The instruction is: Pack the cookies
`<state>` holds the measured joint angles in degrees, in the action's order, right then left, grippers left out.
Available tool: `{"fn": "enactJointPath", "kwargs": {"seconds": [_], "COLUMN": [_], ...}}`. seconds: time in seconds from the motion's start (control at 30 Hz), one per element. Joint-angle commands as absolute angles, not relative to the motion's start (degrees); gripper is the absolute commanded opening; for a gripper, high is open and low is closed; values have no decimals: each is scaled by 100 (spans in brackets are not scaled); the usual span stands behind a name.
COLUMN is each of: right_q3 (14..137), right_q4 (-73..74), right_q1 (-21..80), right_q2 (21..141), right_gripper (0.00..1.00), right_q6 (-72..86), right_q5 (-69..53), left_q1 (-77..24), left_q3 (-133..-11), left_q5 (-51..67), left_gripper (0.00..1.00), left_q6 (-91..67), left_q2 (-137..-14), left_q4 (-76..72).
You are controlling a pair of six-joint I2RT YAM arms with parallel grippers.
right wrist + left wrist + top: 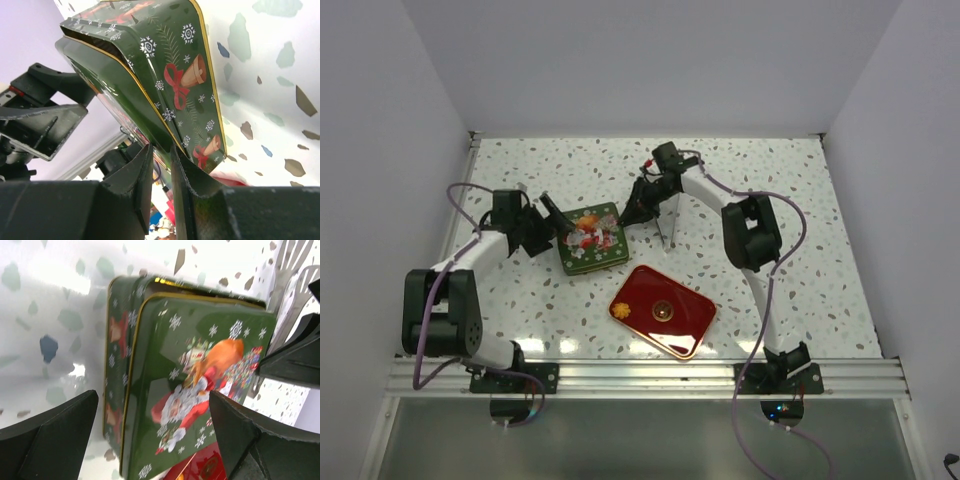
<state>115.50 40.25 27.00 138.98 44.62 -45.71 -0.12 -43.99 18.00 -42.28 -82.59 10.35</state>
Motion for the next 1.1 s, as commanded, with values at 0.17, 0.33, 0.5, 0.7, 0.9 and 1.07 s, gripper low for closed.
{"fn": "enactJointPath", "kwargs": {"seconds": [0.17, 0.33, 0.5, 0.7, 0.9, 1.07], "right_q3": [12181, 12550, 12656, 12647, 12279, 11288], "right_q4": [4008, 3955, 3692, 3866, 4622, 5044], "right_q1": [2707, 2716, 2698, 2575, 2505, 2829], "right_q2": [14343, 14554, 14511, 14063, 13055, 12130], "right_gripper": [25, 27, 38, 56, 60, 50], "right_q6": [4833, 5053, 5343, 5160, 4422, 3789], "right_q5": [-4087, -4043, -3955, -3648, -2919, -2251], "left_q1": [0, 0, 0, 158, 193, 193], "left_q3": [-5281, -5764, -6195, -6574, -6776, -6855], "left_q5": [1679, 1600, 1442, 1380, 1433, 1450], "left_gripper": [98, 98, 98, 98, 98, 98], "left_q6": [-4034, -3947, -3841, -3779, -3841, -3850], "left_q2": [-9209, -9641, -10028, -10344, -10564, -10661], "left_q4": [1054, 1221, 1441, 1608, 1617, 1591]}}
